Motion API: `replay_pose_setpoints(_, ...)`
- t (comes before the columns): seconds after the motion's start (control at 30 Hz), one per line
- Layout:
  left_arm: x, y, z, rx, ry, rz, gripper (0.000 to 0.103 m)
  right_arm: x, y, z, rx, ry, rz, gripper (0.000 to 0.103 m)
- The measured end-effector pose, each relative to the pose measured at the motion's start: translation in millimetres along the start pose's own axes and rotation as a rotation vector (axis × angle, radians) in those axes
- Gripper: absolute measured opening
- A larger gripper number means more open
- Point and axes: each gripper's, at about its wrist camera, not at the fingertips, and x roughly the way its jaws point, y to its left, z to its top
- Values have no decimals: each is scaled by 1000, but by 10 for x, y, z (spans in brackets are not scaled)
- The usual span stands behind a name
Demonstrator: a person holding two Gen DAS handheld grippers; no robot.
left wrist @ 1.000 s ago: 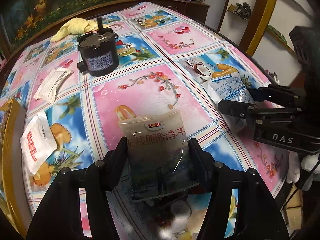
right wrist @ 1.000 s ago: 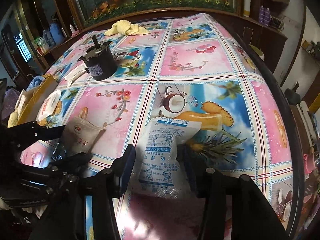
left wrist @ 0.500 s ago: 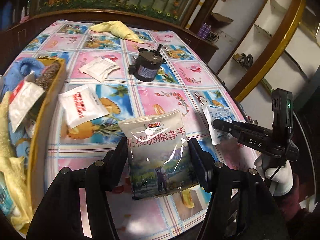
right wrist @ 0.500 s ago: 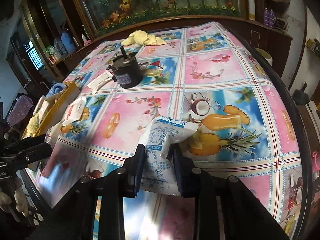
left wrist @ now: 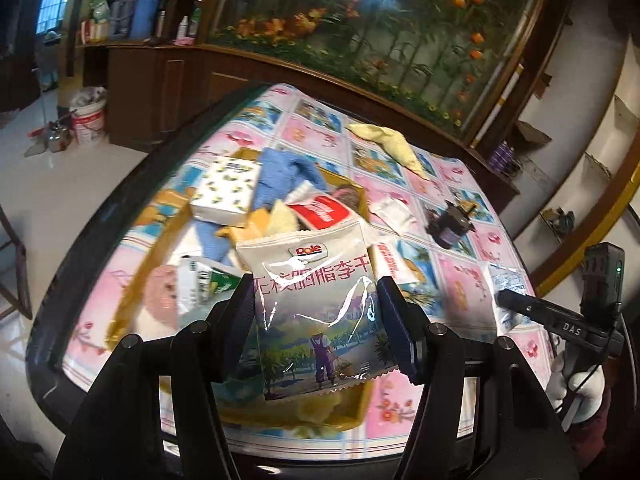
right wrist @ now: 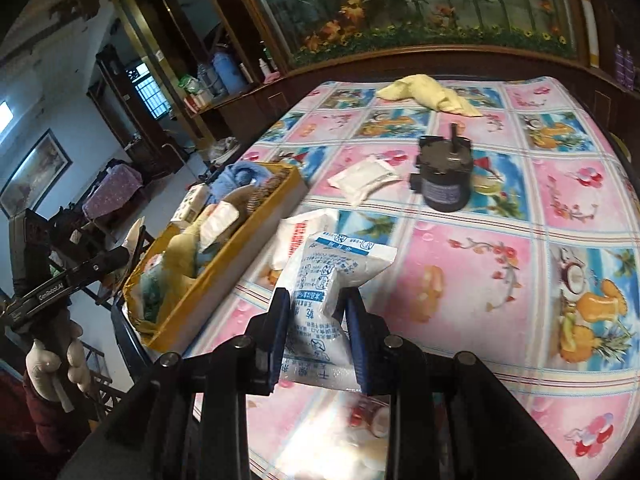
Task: Organize soft objects
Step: 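Carry the Dole bag and the white-blue sachet over the white box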
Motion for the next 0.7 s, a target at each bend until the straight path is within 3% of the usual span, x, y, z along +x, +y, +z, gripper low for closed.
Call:
replay_pose_setpoints(0.13, -4, 312, -42, -32, -10, 91, 61, 246, 381, 127, -38, 32, 90, 28)
replay_pose_setpoints(0.33, 151, 498, -104, -35, 26, 156, 61, 657, 961, 237, -133, 91, 157, 28)
replay_pose_setpoints(0.53, 326, 490, -150, 13, 56, 221, 61, 1129, 1296, 311, -198, 154, 133, 27)
replay_pose_setpoints(0.7, 400, 487, -198, 50, 52, 285, 62, 1393, 1299, 383, -194, 182, 81, 27)
